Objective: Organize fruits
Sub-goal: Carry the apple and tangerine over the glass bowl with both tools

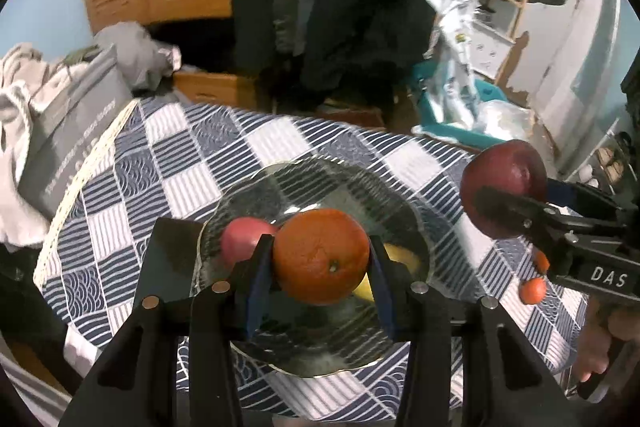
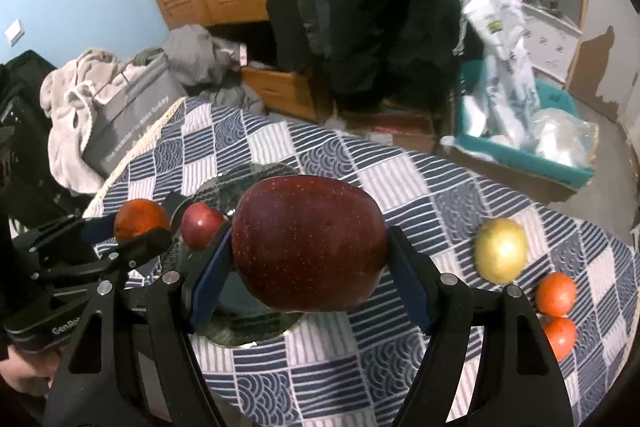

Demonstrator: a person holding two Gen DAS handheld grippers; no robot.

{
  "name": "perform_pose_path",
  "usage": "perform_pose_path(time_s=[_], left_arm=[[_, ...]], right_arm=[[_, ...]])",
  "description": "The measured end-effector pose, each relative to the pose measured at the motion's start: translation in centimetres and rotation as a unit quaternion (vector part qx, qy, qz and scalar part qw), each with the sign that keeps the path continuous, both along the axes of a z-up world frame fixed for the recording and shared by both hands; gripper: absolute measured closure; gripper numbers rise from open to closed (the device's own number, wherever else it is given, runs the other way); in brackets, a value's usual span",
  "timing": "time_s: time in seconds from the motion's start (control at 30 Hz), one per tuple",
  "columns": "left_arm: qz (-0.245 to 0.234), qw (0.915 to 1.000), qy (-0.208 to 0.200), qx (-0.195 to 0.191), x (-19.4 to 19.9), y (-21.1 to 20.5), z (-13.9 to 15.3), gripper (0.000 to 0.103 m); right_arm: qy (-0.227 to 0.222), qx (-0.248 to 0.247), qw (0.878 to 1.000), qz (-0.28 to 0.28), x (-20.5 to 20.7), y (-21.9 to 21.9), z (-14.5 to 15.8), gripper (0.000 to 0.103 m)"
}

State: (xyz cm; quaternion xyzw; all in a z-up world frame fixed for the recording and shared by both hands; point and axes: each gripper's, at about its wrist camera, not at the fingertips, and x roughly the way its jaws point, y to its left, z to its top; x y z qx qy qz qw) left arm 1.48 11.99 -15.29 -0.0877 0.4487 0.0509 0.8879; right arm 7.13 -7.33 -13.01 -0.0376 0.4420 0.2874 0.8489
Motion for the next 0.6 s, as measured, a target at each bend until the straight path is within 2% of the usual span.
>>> perform_pose_path(time_s=[0.27,0.6], left_arm=[[0.031,0.9989,0.034,-0.013,0.1,2.7,-2.8,0.057],[0.047,0.9966,0.066,-0.016,0.3,4.2,-5.5,0.056]], right_arm=[[0.03,-0.014,0.999,0.02,0.9,3.2,-2.7,0.028],[0.058,-0.038,0.997,0.035,1.3,5.7,-5.7,0.028]])
